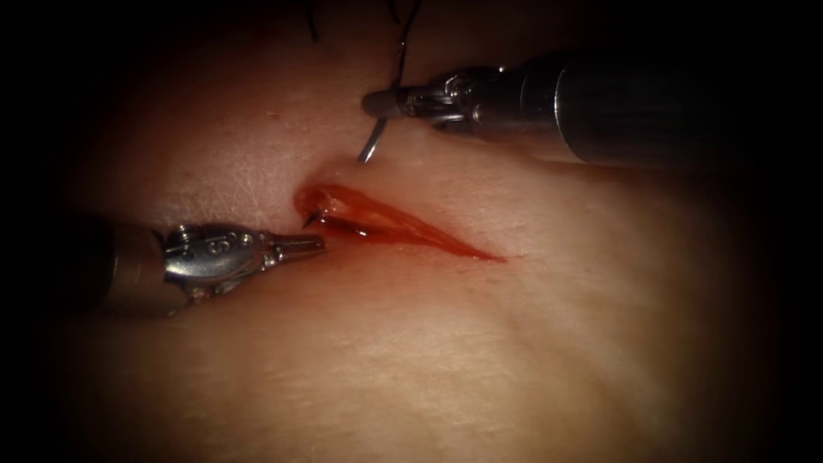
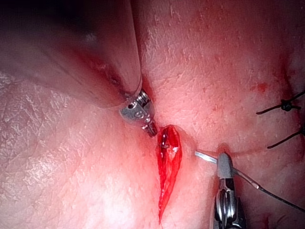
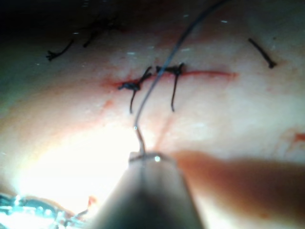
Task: Wound Closure
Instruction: Push the needle through the tissue
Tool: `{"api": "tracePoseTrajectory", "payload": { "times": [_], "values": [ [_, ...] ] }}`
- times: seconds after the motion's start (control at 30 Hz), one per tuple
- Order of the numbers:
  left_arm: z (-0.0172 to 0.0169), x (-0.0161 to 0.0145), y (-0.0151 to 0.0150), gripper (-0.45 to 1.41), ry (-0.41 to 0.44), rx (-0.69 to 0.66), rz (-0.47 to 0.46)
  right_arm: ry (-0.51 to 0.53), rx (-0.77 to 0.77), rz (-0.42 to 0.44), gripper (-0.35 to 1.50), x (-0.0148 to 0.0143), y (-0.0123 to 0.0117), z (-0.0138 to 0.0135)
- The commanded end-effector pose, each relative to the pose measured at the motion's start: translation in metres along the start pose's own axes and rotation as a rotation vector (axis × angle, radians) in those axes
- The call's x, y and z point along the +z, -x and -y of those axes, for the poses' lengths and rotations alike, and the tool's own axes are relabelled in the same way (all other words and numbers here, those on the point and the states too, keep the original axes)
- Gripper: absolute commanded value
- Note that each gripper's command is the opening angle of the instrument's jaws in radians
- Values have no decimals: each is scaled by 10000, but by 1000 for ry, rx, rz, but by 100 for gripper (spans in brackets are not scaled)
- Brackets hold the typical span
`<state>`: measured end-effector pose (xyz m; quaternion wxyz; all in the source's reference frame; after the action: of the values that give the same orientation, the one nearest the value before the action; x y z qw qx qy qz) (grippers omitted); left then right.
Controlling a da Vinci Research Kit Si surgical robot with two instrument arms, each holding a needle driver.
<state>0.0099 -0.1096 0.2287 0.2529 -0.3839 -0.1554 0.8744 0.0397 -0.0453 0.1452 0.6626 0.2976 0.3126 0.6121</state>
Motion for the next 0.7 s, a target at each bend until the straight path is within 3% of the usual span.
{"api": "tracePoseTrajectory", "payload": {
  "times": [0.03,0.7],
  "values": [
    [-6,6,6,-45,5,-2,-1,-8,6,8,-35,10,-1,2],
    [-4,5,13,-45,5,-1,0,-95,81,88,-35,26,18,24]
  ]
}}
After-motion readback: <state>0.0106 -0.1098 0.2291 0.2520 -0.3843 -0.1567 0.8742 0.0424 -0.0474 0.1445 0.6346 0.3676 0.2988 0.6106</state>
